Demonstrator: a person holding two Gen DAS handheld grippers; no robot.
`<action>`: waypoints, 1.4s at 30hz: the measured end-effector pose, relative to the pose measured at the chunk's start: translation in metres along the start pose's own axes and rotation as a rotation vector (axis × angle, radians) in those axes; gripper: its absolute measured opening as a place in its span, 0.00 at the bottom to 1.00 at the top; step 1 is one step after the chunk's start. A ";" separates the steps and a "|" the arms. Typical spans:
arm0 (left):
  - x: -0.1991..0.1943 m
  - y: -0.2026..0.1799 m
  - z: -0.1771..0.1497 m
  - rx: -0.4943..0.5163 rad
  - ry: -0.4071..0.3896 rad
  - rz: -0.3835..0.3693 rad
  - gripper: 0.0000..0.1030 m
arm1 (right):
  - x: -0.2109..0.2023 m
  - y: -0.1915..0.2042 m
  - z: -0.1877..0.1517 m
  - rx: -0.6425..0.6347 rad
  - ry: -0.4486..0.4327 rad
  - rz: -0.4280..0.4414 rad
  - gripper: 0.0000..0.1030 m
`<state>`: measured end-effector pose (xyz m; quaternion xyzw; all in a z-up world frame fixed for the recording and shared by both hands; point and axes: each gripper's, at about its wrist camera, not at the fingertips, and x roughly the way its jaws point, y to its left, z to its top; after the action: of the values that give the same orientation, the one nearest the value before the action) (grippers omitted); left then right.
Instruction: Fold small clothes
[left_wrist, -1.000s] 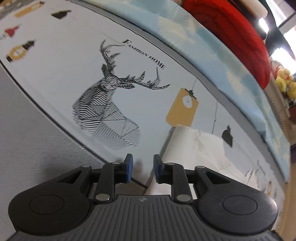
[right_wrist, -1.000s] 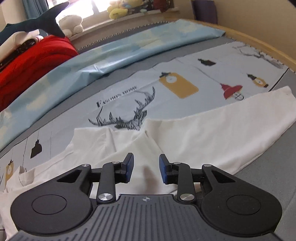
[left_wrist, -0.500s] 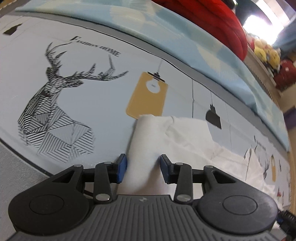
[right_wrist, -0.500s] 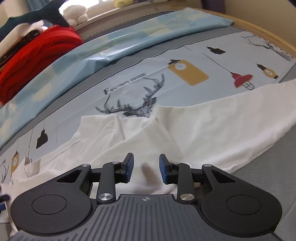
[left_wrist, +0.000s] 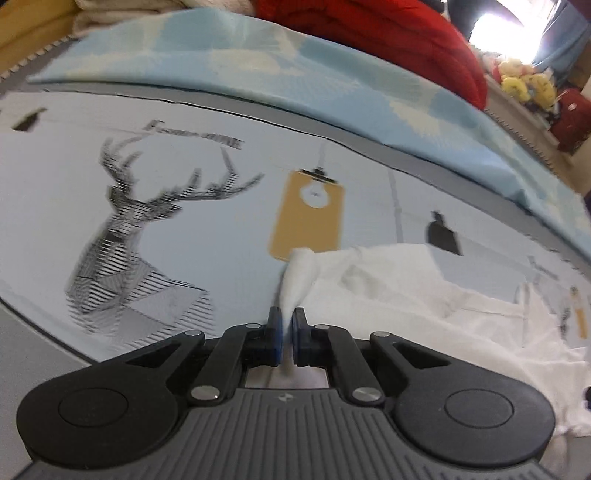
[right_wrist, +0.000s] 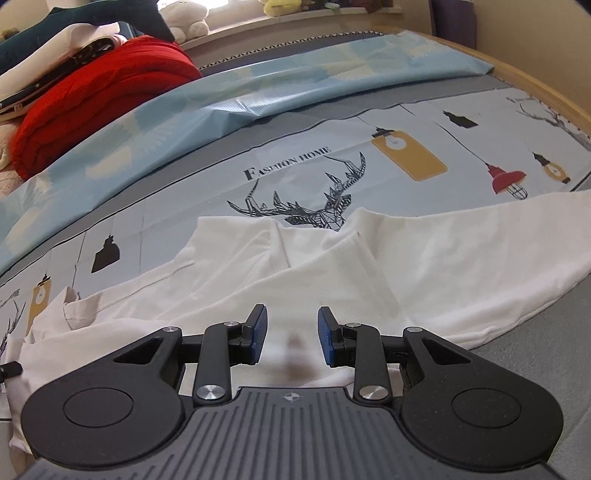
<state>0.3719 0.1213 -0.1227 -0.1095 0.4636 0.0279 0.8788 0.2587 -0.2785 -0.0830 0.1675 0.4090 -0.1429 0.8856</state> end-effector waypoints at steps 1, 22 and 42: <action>-0.001 0.000 0.002 0.004 0.012 0.026 0.09 | -0.002 0.001 0.001 -0.002 -0.002 0.000 0.30; -0.028 -0.006 -0.048 0.171 0.236 0.067 0.18 | -0.054 -0.002 0.009 -0.004 -0.053 0.030 0.31; -0.100 -0.069 -0.065 0.195 0.138 0.073 0.25 | -0.098 -0.048 0.028 0.100 -0.117 0.058 0.31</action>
<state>0.2731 0.0453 -0.0643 -0.0085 0.5272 0.0071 0.8497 0.1978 -0.3226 0.0013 0.2148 0.3439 -0.1467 0.9022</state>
